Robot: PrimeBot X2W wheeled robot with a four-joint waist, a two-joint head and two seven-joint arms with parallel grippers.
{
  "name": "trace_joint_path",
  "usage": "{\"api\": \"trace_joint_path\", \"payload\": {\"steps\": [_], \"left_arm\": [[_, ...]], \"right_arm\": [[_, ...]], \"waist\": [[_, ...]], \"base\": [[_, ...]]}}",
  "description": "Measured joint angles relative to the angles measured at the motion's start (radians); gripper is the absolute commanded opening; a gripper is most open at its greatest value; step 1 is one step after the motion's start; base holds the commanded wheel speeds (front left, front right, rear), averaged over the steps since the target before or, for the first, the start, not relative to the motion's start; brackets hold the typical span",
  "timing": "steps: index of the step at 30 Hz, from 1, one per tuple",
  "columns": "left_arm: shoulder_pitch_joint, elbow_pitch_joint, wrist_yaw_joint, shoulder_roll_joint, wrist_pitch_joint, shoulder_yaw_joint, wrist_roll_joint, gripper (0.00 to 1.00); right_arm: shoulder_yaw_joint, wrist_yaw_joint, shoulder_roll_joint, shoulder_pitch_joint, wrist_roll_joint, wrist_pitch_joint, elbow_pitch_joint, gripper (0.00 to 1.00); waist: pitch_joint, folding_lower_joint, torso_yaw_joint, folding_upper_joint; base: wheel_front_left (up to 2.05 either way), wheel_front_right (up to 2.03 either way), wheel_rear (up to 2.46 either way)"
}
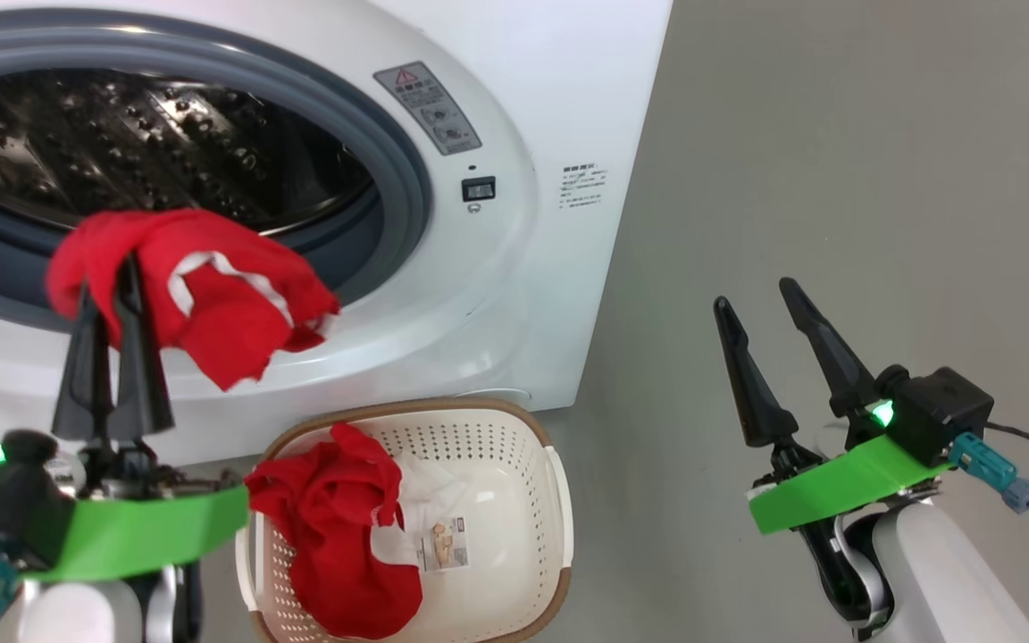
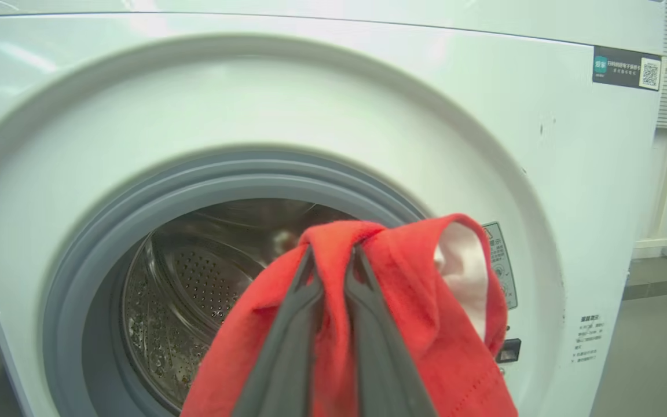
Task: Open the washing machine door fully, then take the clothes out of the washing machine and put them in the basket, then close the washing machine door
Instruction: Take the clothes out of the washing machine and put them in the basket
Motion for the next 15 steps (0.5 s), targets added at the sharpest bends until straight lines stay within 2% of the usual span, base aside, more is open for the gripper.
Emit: {"api": "trace_joint_path", "payload": {"steps": [4,7,11,15], "left_arm": [[0.033,-0.062,0.006,-0.01,0.004,-0.038,-0.005,0.0],[0.054,-0.044,0.006,-0.023,0.013,-0.058,-0.041,0.0],[0.07,0.073,0.002,-0.028,0.012,-0.082,-0.104,0.0],[0.066,0.241,-0.038,-0.027,0.01,-0.089,-0.109,0.0]], "right_arm": [[-0.003,0.0,0.001,0.006,0.0,0.0,0.001,1.0],[-0.003,0.0,0.002,0.006,0.0,0.0,0.0,1.0],[0.002,0.0,0.002,0.005,0.0,0.0,0.0,1.0],[0.01,0.0,0.003,0.003,0.0,0.0,0.0,1.0]], "waist": [[0.001,0.0001,0.008,0.0],[0.009,0.0001,0.011,0.0],[0.027,0.0,0.011,0.0],[0.053,0.0001,0.007,0.0]], "base": [[0.0,0.0,0.0],[0.0,0.0,0.0],[0.0,0.0,0.0],[0.0,0.0,0.0]]}}
